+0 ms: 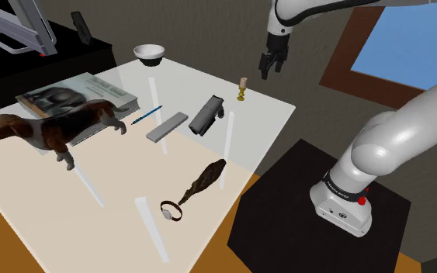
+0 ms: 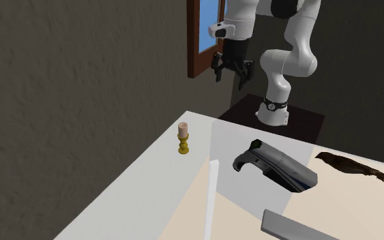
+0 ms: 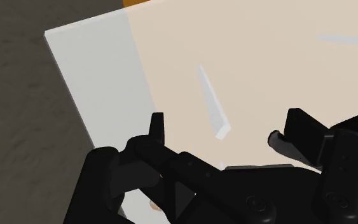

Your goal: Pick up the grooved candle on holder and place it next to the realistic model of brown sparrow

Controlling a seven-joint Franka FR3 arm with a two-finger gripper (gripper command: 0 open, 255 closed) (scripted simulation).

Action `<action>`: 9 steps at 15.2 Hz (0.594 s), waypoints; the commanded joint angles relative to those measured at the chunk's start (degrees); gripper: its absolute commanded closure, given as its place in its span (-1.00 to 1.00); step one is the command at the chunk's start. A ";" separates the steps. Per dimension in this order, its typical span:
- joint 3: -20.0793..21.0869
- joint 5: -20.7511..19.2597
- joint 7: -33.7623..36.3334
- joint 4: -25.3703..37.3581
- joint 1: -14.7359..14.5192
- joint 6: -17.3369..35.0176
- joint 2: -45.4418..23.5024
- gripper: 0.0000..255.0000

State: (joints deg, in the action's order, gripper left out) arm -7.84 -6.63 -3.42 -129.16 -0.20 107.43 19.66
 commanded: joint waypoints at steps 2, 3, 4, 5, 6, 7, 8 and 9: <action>-1.49 0.79 -1.64 3.34 0.32 3.85 -6.76 -1.00; -1.86 1.18 -2.11 4.52 0.39 4.90 -8.89 -1.00; -2.20 1.62 -2.61 5.78 0.48 5.88 -11.04 -1.00; -2.51 2.10 -3.11 7.12 0.58 6.80 -13.20 -1.00; -2.79 2.62 -3.64 8.53 0.71 7.64 -15.37 -1.00; -3.05 3.18 -4.17 10.01 0.85 8.41 -17.55 -1.00; -3.27 3.78 -4.72 11.57 1.02 9.11 -19.75 -1.00; -3.47 4.41 -5.27 13.22 1.21 9.73 -21.95 -1.00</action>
State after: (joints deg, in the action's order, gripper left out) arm -10.94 -2.87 -7.85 -117.89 0.73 116.39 0.32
